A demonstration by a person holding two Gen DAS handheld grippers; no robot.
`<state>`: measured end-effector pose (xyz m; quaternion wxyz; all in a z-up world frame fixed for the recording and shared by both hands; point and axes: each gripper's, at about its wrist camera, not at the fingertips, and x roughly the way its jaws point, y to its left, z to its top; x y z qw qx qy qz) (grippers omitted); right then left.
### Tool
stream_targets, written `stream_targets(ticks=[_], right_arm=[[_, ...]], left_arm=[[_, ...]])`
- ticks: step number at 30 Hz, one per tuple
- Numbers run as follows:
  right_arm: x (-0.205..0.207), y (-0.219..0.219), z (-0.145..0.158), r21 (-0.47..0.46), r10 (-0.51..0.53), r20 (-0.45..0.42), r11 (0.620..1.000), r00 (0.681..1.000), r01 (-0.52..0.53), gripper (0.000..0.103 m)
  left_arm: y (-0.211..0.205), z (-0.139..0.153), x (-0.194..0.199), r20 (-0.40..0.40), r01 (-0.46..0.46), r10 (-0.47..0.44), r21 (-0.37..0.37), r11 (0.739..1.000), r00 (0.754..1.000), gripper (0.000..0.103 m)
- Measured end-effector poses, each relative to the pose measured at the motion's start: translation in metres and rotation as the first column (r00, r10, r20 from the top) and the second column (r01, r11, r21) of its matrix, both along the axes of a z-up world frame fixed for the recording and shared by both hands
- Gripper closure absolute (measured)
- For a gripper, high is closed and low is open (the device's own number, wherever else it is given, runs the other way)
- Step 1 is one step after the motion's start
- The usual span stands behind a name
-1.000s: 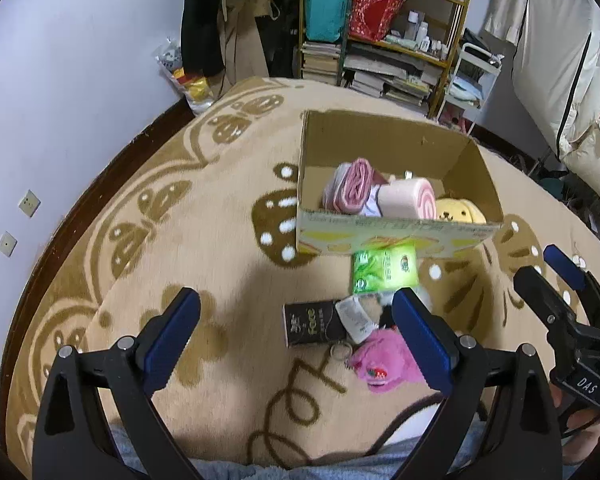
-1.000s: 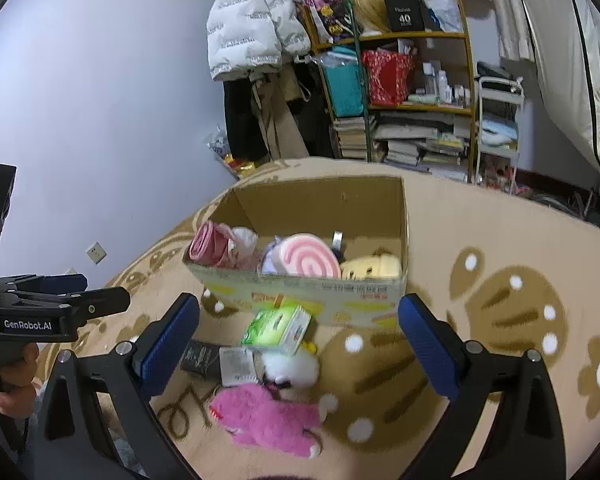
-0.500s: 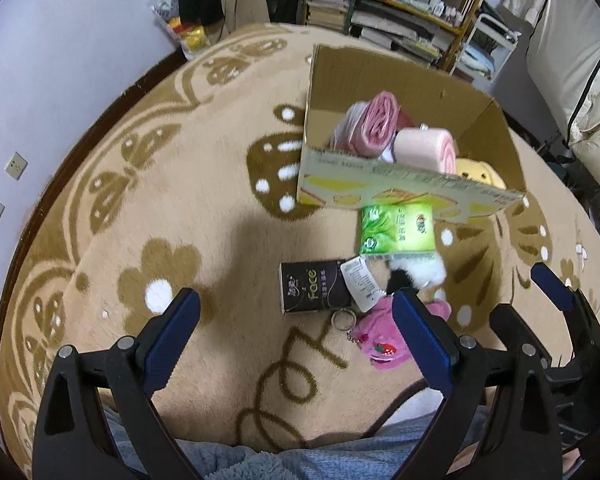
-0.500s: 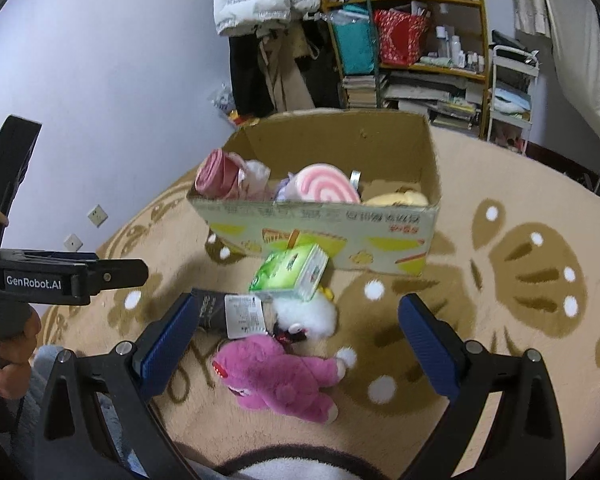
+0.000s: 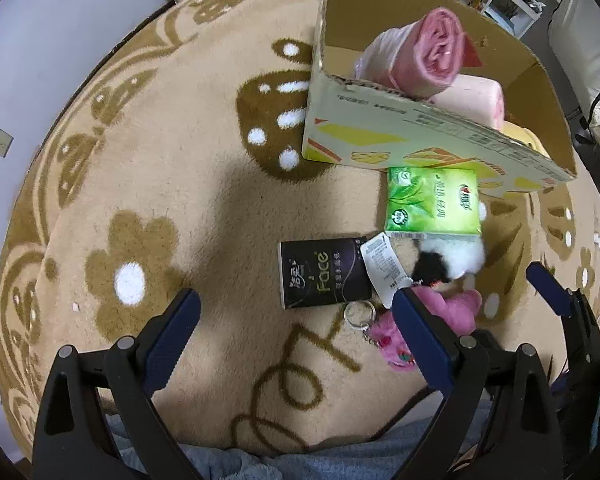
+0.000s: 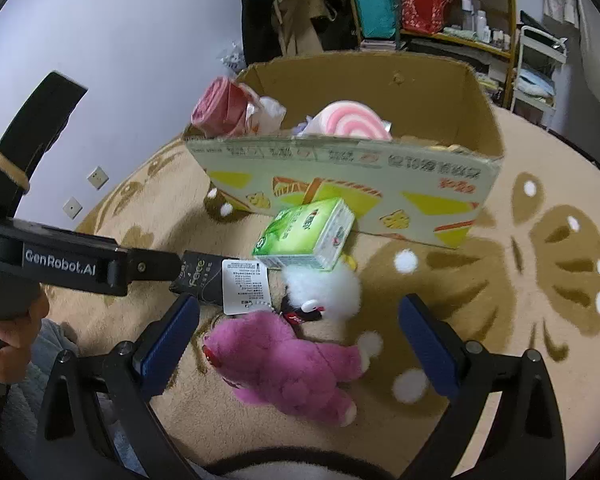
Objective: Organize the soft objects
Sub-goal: 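Close the left tool on the black Face tissue pack while the right tool grasps the pink plush bear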
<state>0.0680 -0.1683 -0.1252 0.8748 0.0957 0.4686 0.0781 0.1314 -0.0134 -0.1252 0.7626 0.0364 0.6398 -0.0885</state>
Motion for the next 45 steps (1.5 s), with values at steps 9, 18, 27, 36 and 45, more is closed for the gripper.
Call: stream_targets(ticks=[9, 18, 27, 36, 45], right_arm=[[0.013, 0.015, -0.019, 0.016, 0.043, -0.05, 0.999, 0.998, -0.042, 0.0], [0.017, 0.033, -0.036, -0.001, 0.087, -0.097, 0.996, 0.992, -0.088, 0.0], [0.022, 0.035, -0.053, 0.021, 0.092, -0.146, 0.996, 0.985, -0.09, 0.0], [0.018, 0.033, -0.062, -0.02, 0.085, -0.203, 0.996, 0.976, -0.091, 0.0], [0.015, 0.028, -0.069, -0.06, 0.051, -0.219, 0.996, 0.974, -0.065, 0.0]], left_arm=[[-0.006, -0.026, 0.011, -0.065, -0.008, 0.011, 0.042, 0.999, 0.998, 0.007], [-0.013, -0.046, 0.016, -0.117, 0.007, -0.001, 0.051, 0.999, 0.993, 0.007], [-0.028, -0.062, 0.021, -0.131, 0.028, -0.023, 0.04, 0.999, 0.991, 0.007], [-0.041, -0.082, 0.021, -0.158, 0.027, -0.026, 0.006, 1.0, 0.987, 0.007], [-0.035, -0.073, 0.013, -0.162, 0.041, -0.039, 0.007, 0.999, 0.986, 0.008]])
